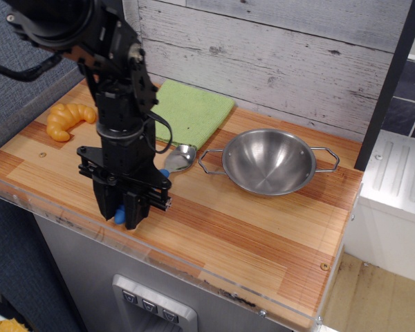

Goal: Move the spoon and place it just below the towel.

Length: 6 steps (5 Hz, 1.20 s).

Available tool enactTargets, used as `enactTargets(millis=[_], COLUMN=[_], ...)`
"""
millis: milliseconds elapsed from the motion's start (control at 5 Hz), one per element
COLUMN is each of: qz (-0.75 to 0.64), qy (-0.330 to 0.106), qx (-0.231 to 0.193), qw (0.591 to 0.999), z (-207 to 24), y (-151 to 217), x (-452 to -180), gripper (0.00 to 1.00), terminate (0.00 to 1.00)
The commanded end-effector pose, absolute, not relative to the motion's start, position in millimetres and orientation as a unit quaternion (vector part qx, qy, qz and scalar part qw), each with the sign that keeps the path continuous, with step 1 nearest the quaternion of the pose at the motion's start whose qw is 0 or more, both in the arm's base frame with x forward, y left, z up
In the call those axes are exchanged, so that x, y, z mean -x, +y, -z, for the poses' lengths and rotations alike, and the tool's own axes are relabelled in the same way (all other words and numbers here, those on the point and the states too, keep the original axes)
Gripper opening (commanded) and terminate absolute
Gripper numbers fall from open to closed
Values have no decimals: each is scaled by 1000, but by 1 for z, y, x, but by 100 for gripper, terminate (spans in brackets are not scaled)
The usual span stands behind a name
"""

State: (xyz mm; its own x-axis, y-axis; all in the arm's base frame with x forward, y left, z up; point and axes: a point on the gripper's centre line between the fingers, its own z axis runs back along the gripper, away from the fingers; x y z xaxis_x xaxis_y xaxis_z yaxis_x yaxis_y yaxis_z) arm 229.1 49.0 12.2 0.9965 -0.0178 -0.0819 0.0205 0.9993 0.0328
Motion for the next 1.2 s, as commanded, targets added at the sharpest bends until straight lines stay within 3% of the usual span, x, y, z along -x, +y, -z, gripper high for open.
enactTargets(millis=[0, 200, 400, 800, 1000], qz=[33, 10, -18, -8, 21], qy=[-44, -97, -124, -121, -121], qx=[-16, -14, -1, 16, -1], qw=[998, 995, 992, 993, 992], z=[-77, -125, -151, -149, -150], y=[35, 43, 55, 66, 66], x=[-228, -225, -230, -242, -247], gripper=[100, 100, 100, 100, 100], terminate=[0, 0, 0, 0, 0])
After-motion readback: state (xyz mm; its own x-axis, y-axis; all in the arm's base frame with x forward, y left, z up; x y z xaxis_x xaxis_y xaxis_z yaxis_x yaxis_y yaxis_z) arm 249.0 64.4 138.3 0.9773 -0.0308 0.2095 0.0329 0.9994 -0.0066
